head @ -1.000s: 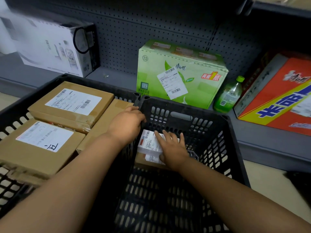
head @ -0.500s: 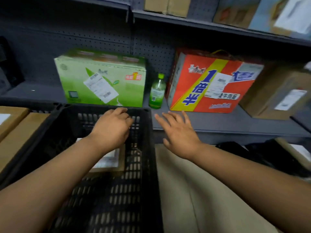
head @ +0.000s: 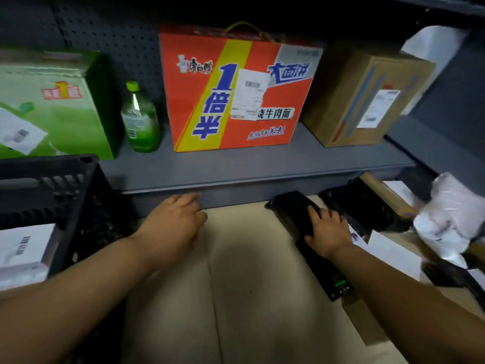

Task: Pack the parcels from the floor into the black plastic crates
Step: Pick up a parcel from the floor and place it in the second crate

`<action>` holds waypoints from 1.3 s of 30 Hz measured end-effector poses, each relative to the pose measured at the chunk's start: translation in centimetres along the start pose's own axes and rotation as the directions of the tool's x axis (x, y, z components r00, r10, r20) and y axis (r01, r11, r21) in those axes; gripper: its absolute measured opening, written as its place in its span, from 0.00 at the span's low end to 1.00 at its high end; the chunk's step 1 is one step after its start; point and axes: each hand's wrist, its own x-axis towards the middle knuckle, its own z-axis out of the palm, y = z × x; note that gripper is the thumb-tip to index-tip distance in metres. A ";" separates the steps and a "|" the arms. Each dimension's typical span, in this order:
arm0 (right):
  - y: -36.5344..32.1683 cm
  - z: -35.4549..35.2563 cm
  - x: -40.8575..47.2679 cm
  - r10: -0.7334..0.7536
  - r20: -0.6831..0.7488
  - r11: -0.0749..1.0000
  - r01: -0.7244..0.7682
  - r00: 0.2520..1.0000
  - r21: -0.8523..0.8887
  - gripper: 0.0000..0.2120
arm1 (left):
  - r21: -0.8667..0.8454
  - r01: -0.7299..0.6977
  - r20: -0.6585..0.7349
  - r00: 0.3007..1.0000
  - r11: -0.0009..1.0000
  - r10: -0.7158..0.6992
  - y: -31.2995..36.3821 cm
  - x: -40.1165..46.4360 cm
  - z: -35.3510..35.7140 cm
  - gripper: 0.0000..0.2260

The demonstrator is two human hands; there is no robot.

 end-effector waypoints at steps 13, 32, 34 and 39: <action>1.9 4.7 6.9 0.220 0.275 0.942 -0.277 0.936 0.189 0.54 | -0.114 -0.014 0.188 0.982 0.993 0.036 3.6 2.7 5.5 0.17; -11.4 -2.2 -7.3 0.002 -0.097 0.906 0.039 0.995 0.421 0.46 | -0.133 0.473 0.458 0.809 0.871 -0.370 3.0 -2.1 -0.3 0.18; -13.2 -4.5 -8.6 0.004 -0.165 0.891 0.071 0.986 0.448 0.46 | -0.219 0.609 0.500 0.741 0.762 -0.449 2.5 -2.3 -1.2 0.20; -17.4 -10.3 -10.8 0.019 -0.322 0.857 0.150 0.947 0.492 0.50 | -0.717 0.697 0.579 0.597 0.002 -0.555 1.1 -2.0 -4.8 0.19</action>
